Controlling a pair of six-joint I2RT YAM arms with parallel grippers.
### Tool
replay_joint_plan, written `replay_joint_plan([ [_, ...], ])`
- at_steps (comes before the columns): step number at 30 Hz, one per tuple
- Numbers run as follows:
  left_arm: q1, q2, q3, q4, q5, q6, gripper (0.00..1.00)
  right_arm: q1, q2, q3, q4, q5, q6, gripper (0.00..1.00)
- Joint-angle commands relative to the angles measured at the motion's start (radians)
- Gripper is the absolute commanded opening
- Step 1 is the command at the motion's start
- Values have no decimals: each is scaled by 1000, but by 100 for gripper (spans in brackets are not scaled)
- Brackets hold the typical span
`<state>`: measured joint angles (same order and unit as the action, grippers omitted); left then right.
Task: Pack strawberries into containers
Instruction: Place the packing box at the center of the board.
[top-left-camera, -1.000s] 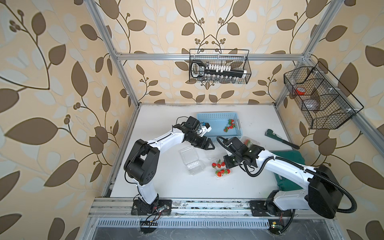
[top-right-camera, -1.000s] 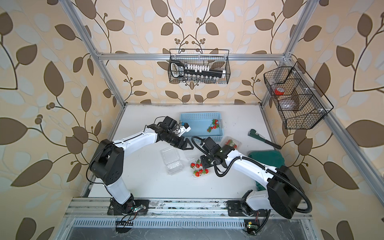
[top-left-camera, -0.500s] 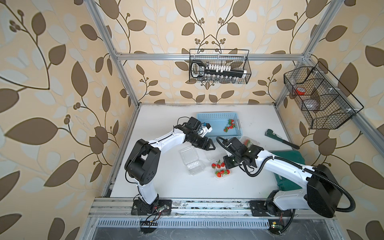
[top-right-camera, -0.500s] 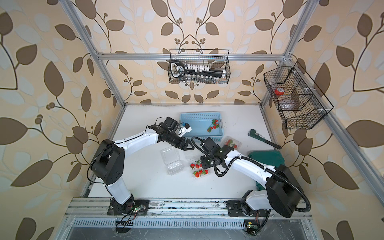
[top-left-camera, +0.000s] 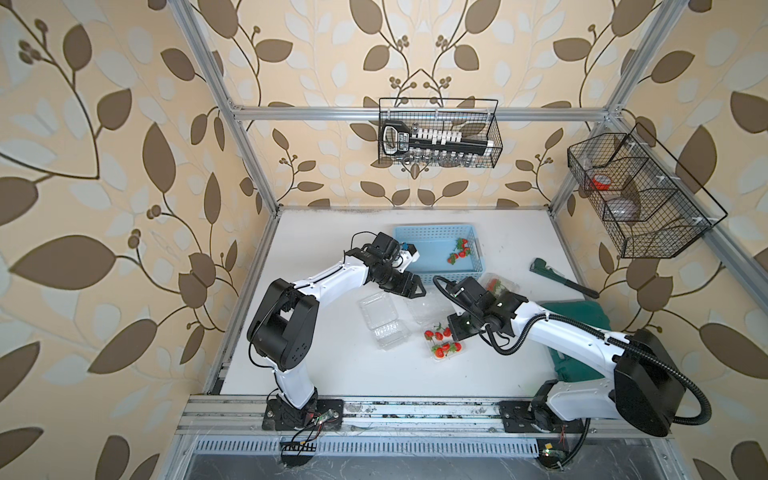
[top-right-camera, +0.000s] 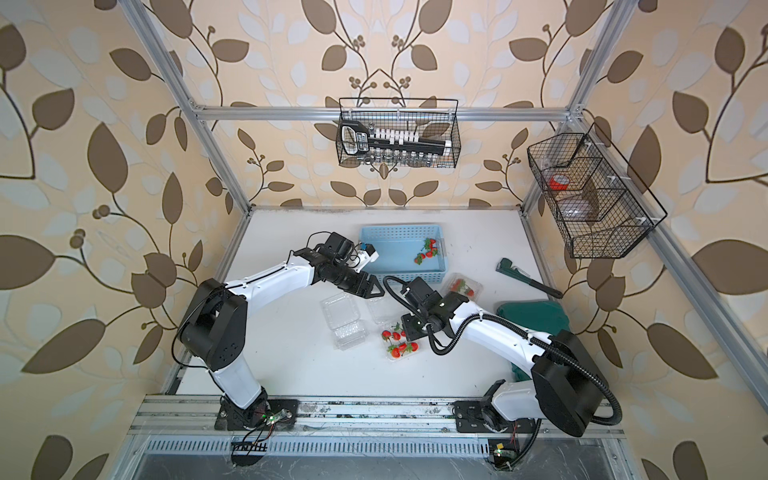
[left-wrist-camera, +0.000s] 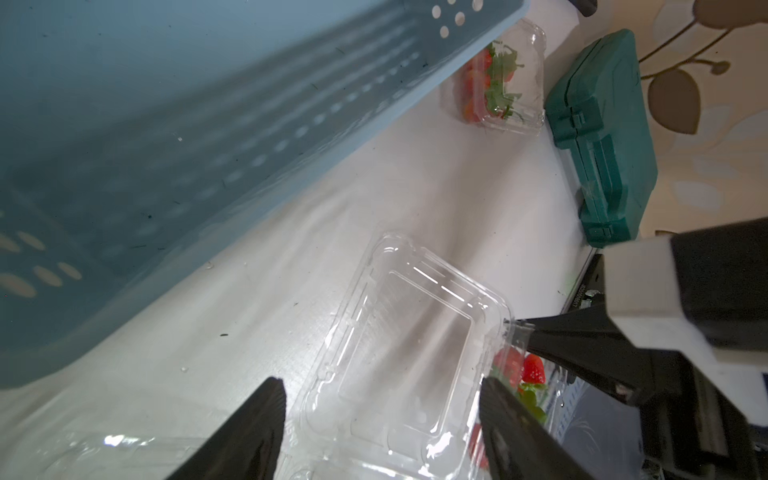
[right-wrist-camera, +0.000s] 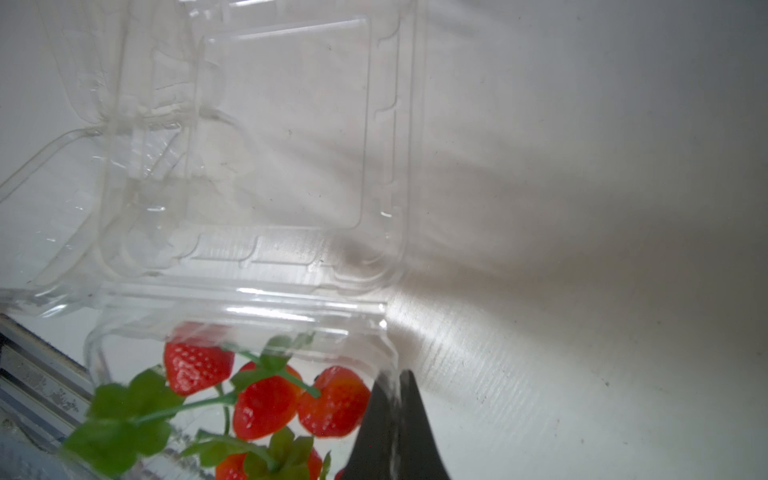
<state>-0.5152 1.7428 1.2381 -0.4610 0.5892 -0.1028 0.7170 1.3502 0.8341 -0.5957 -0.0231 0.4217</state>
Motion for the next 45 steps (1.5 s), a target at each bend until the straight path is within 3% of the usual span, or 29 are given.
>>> replay_joint_plan([
  [1, 9, -13, 19, -22, -18, 24, 75, -4, -26, -2, -24, -9, -4, 5],
  [23, 6, 66, 36, -28, 61, 4, 75, -4, -22, 7, -11, -12, -10, 4],
  [36, -22, 70, 21, 18, 178, -25, 75, -5, 34, 24, 33, -17, -18, 4],
  [45, -25, 77, 38, -26, 115, 6, 75, -5, 23, 12, 25, -20, -14, 4],
])
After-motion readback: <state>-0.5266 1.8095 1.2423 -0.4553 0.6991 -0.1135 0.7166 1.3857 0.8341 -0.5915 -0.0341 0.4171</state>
